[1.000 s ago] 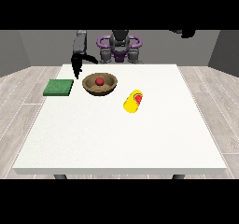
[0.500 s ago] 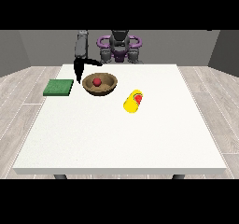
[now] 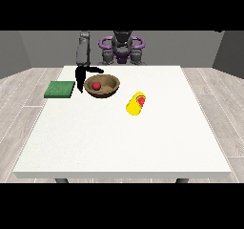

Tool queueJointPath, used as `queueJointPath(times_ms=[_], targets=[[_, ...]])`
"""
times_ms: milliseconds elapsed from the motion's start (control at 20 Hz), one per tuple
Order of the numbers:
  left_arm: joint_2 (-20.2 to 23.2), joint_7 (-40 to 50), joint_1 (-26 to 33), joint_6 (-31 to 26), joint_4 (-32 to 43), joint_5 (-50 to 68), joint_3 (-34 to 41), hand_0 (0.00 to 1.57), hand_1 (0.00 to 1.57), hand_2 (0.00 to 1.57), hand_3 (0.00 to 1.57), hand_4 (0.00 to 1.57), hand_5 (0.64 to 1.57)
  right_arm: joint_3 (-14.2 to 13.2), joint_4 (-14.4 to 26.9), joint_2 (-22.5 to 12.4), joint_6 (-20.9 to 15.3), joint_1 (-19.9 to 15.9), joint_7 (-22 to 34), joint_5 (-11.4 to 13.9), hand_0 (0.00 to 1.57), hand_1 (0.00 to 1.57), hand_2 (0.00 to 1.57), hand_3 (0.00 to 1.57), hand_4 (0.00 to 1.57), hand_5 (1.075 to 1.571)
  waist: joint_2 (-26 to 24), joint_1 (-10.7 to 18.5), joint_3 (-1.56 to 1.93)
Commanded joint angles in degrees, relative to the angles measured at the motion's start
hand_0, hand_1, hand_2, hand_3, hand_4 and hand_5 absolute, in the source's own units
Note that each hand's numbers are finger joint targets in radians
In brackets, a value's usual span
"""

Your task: Pick the cup and pour the ball into the bowl, then pick the bowl and place it on the pad

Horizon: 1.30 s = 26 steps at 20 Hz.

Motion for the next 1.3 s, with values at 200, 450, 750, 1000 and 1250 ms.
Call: queueJointPath(times_ms=[200, 450, 750, 1000, 1250], targets=[[-0.4, 2.4, -1.1, 3.0, -5.2, 3.0, -1.4, 0.00, 0.00, 0.00, 0.00, 0.12, 1.568, -3.4, 9.3, -2.6, 3.7, -3.0, -6.7, -2.1, 0.00, 0.00, 0.00, 0.00, 0.00, 1.569, 3.6, 1.4, 0.03], [2.5, 5.9, -3.4, 2.5, -7.4, 6.1, -1.3, 0.00, 0.00, 0.00, 0.00, 0.00, 1.568, -3.8, 13.7, -1.3, 2.0, -5.6, -9.5, -1.9, 0.00, 0.00, 0.00, 0.00, 0.00, 1.568, 5.0, 3.6, 0.03], [3.2, 6.6, -3.5, 1.8, -8.7, 8.4, -0.1, 0.00, 0.00, 0.00, 0.00, 0.00, 1.570, -8.2, 17.7, 1.0, 7.4, -1.9, -5.5, -8.6, 0.70, 0.70, 0.00, 0.00, 0.69, 1.482, 8.2, 5.2, 0.08], [2.7, 9.6, -6.9, 3.1, -8.8, 10.2, -0.9, 0.00, 0.00, 0.00, 0.00, 0.00, 1.571, -5.3, 18.2, -4.9, 0.8, -2.3, -3.5, -2.5, 1.57, 1.57, 1.57, 1.16, 0.98, 1.570, 9.8, 6.4, 0.00], [2.7, 7.9, -3.4, 2.0, -7.3, 9.6, -0.5, 0.00, 0.00, 0.00, 0.00, 0.00, 1.571, -4.9, 15.6, -8.8, -2.8, -2.8, 1.5, -1.3, 1.57, 1.57, 1.57, 1.56, 1.05, 1.569, 5.8, 4.9, -0.14]])
